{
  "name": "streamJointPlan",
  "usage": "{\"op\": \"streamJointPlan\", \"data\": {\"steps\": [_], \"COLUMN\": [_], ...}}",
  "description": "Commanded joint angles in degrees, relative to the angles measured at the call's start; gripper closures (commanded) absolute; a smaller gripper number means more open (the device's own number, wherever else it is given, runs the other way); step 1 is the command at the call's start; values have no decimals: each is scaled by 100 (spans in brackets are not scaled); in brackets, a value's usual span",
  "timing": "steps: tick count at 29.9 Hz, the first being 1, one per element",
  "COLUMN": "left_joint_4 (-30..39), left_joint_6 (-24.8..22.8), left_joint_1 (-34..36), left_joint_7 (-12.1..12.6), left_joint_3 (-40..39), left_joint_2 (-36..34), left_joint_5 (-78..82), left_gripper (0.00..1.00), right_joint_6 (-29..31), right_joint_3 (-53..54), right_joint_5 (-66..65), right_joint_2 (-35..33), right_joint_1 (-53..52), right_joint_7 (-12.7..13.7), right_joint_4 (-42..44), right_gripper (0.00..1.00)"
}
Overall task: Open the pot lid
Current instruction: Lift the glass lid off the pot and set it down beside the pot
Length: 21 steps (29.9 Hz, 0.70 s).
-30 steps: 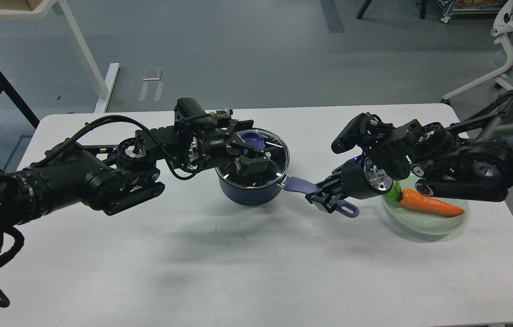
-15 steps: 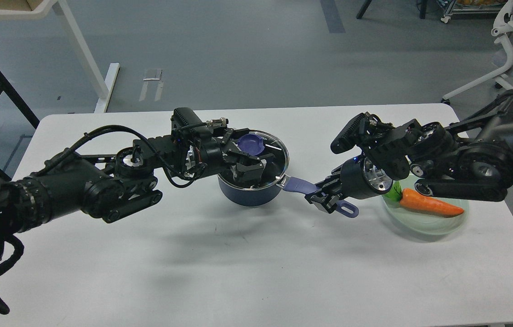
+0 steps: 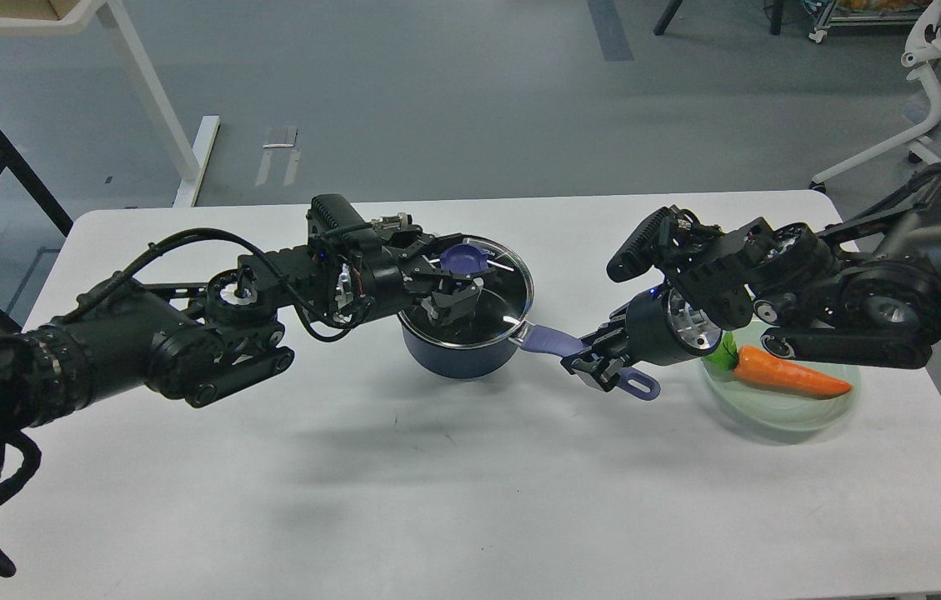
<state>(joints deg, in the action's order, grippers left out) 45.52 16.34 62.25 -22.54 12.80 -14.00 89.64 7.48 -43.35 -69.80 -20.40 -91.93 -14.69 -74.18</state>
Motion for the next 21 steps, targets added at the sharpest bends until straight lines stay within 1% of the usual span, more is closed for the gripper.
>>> {"op": "streamJointPlan", "data": {"steps": [1, 5, 9, 13, 14, 18, 21], "left_joint_4": [54, 168, 379, 414, 414, 405, 353], "left_joint_6": [-8, -8, 1, -34, -43, -43, 1], "left_joint_1": [24, 50, 155, 217, 209, 7, -370], "left_joint_7": [-13, -22, -180, -207, -250, -523, -546], "left_joint_3": [-6, -84, -111, -85, -67, 38, 249], "left_joint_2": [-41, -295, -971, -1674, -1859, -2501, -2870], "left_joint_5": [-16, -25, -218, -701, -754, -737, -693], "left_gripper": [57, 56, 56, 56, 56, 56, 56], "right_joint_6": [-1, -1, -1, -1, -1, -1, -1], "right_joint_3": [2, 2, 2, 2, 2, 2, 2], "right_joint_5": [1, 10, 1, 10, 10, 10, 10], "right_joint_2": [1, -17, -61, -70, -61, -61, -43], "right_joint_1": [-1, -18, -10, -1, -1, 8, 8], "right_joint_7": [1, 1, -8, 1, -8, 1, -8], "right_joint_4": [0, 0, 0, 0, 0, 0, 0], "right_gripper": [80, 80, 80, 80, 80, 80, 80]}}
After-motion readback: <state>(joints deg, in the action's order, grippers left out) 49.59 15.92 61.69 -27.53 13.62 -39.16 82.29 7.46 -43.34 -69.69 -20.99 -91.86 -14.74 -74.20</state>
